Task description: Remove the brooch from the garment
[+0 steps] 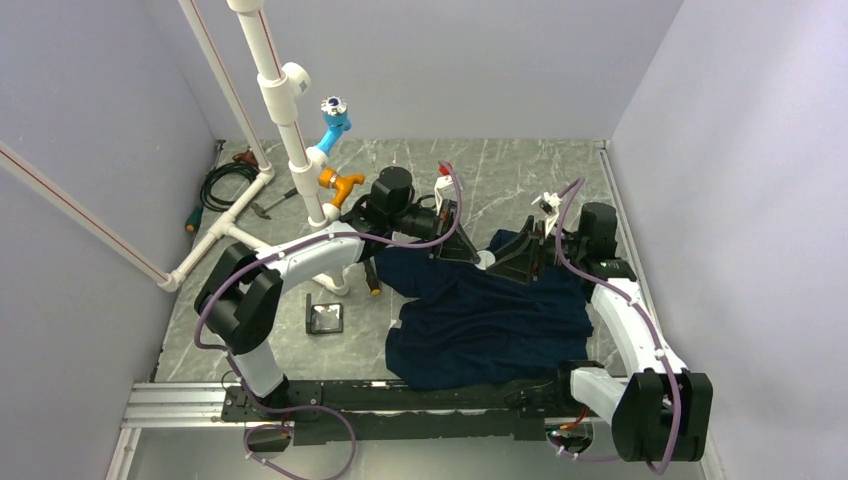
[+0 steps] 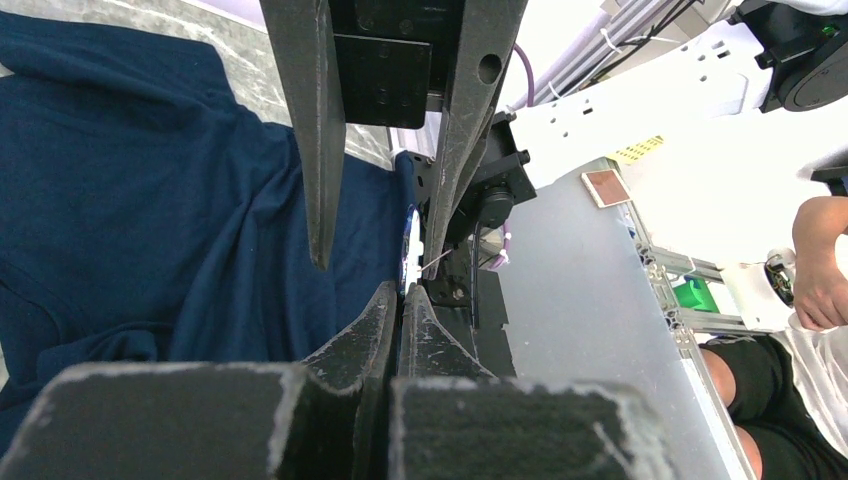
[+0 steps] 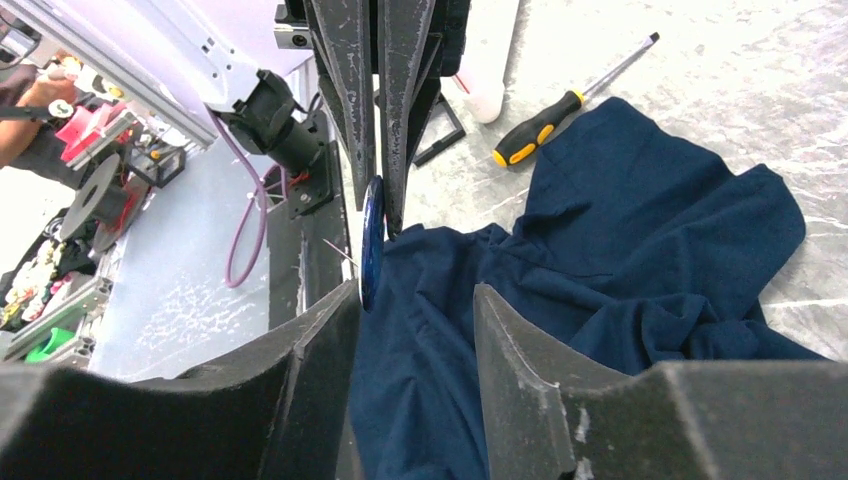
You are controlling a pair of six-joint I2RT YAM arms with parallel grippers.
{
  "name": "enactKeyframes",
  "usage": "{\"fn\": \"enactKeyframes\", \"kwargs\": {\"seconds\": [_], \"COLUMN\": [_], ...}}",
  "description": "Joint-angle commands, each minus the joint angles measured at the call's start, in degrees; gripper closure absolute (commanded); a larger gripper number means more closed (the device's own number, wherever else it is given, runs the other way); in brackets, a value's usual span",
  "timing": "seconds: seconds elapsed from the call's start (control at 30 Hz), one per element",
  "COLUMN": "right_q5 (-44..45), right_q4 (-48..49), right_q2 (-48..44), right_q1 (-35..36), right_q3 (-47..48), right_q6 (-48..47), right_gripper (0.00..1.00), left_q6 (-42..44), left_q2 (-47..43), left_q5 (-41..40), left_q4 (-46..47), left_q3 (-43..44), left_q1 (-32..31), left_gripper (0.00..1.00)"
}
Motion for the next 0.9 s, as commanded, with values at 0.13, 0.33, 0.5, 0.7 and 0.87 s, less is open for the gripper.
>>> {"fn": "enactKeyframes", "kwargs": {"seconds": [0.13,0.33,0.5,0.7,0.87], "right_q5": [-0.78,-0.33,0.05,-0.29,-0.47], "right_q4": [3.32,3.82,4.52,3.88,2.80], "right_q2": [-0.21,0.14,0.29,0.50,0.81], "right_q1": [0.34,2.09,2.49,2.51,2.51], "right_q3": [1.27,1.69,1.52,1.68,2.13], "right_q6": [1.17,1.19,3.04,2.46,1.81], "right_gripper": [0.56,0.55,0.54,0.58,0.61], "left_q6": [1.99,3.42,3.68,5.57,6.89], "left_q2": [0.05,0.13,0.14,-0.20,-0.54], "left_q5": [0.61,-0.03,-0.12,-0.32,-0.34], "left_q4": [-0.03,-1.52,-1.76,-3.65,-4.45], "left_q3": [0.46,0.89,1.10,1.15,1.11], "left_q1": [-0.45,-0.65,-0.82,-1.30,-1.53], "left_gripper": [1.00,1.00,1.00,1.00,1.00]}}
